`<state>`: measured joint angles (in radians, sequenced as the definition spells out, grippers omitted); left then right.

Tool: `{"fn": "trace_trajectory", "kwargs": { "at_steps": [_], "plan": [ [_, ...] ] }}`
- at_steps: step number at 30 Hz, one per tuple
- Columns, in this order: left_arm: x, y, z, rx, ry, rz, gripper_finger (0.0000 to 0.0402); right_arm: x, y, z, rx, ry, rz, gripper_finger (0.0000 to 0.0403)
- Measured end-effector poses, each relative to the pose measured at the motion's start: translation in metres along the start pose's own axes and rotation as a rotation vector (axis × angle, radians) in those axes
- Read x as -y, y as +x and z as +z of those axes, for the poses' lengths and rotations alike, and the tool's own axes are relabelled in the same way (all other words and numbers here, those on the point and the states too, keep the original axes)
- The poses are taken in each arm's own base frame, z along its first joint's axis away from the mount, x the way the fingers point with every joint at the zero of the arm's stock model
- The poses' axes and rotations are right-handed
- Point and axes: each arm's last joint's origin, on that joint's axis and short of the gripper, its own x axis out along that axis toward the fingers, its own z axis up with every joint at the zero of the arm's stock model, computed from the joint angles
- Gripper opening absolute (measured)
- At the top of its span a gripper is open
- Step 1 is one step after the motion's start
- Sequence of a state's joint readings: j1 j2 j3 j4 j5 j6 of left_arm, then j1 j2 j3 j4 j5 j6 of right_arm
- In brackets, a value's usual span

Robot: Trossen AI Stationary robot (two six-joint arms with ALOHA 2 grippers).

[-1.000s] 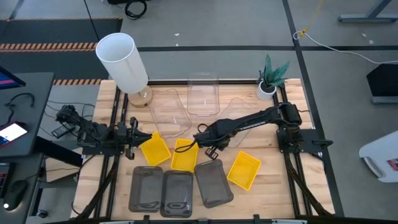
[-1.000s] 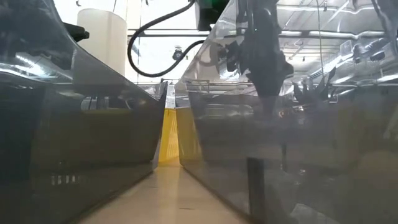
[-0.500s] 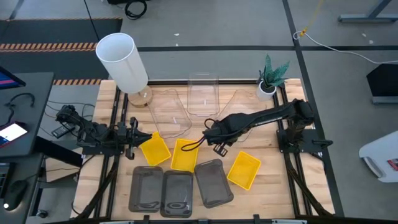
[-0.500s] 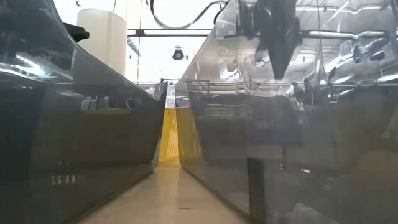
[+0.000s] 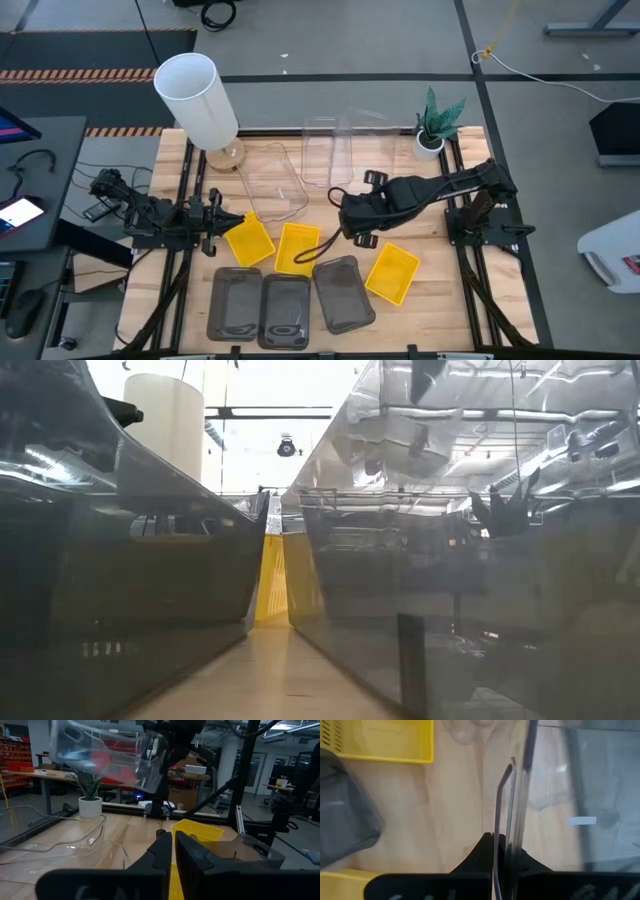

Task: Stack baskets by color
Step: Stack the bottom transparent bin on top of the top transparent bin

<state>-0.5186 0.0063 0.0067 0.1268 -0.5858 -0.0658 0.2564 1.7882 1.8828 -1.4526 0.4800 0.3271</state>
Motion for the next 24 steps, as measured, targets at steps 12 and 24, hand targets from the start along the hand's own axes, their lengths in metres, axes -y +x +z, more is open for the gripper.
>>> {"fn": "trace_trajectory", "kwargs": {
  "at_steps": [12,24],
  "plan": [
    [0.000,0.000,0.000,0.000,0.000,0.000,0.0029,0.047,0.034,0.022,0.017,-0.105,0.012,0.0006],
    [0.000,0.000,0.000,-0.001,0.001,0.000,0.0035,0.095,0.081,0.032,0.080,-0.119,0.096,0.0006]
  ]
}}
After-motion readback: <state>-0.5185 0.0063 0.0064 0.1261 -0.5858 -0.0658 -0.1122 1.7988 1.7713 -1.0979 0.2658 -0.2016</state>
